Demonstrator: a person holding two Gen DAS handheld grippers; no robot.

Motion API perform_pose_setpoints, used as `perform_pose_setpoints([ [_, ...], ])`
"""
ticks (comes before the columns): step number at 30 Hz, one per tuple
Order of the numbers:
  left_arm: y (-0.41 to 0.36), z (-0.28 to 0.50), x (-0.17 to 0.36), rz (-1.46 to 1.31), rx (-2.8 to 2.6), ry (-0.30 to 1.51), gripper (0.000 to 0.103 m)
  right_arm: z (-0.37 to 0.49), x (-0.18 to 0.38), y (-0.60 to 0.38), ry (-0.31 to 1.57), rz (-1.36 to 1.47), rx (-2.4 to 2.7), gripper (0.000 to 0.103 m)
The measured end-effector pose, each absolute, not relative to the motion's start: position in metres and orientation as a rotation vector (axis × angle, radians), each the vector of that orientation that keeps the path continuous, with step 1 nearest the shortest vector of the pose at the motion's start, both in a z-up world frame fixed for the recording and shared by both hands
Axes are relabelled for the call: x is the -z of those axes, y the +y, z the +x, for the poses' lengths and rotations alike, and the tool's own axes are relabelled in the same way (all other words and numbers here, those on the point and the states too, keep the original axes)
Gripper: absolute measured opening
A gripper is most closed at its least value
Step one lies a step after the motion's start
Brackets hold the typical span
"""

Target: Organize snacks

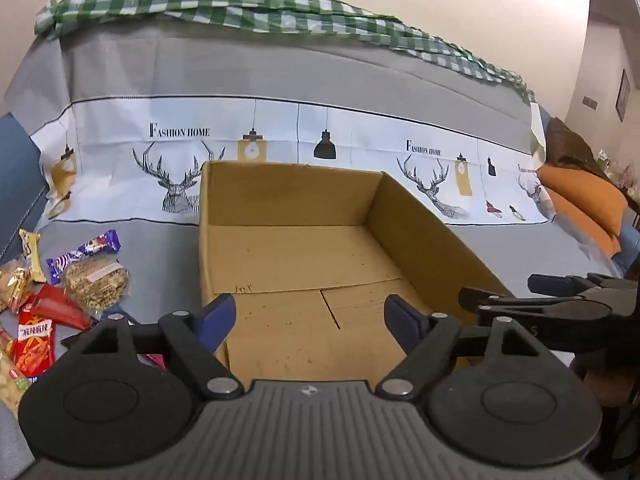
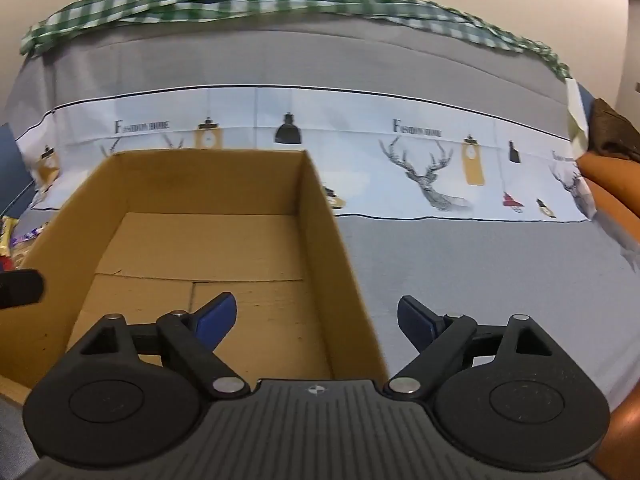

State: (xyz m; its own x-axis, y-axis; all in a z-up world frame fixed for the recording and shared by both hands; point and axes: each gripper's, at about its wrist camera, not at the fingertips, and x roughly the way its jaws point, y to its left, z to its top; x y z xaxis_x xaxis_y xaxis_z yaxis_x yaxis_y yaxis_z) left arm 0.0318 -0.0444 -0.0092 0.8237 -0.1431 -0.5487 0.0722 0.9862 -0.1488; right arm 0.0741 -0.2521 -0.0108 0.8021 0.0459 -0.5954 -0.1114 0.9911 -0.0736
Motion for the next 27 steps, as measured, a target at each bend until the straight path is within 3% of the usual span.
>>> perform_pose_setpoints([
  [27, -0.041, 0.037, 0.014, -0.149, 0.145, 0.656, 0.085, 0.081, 0.017, -0.231, 0.727, -0.1, -0.104, 0.097],
])
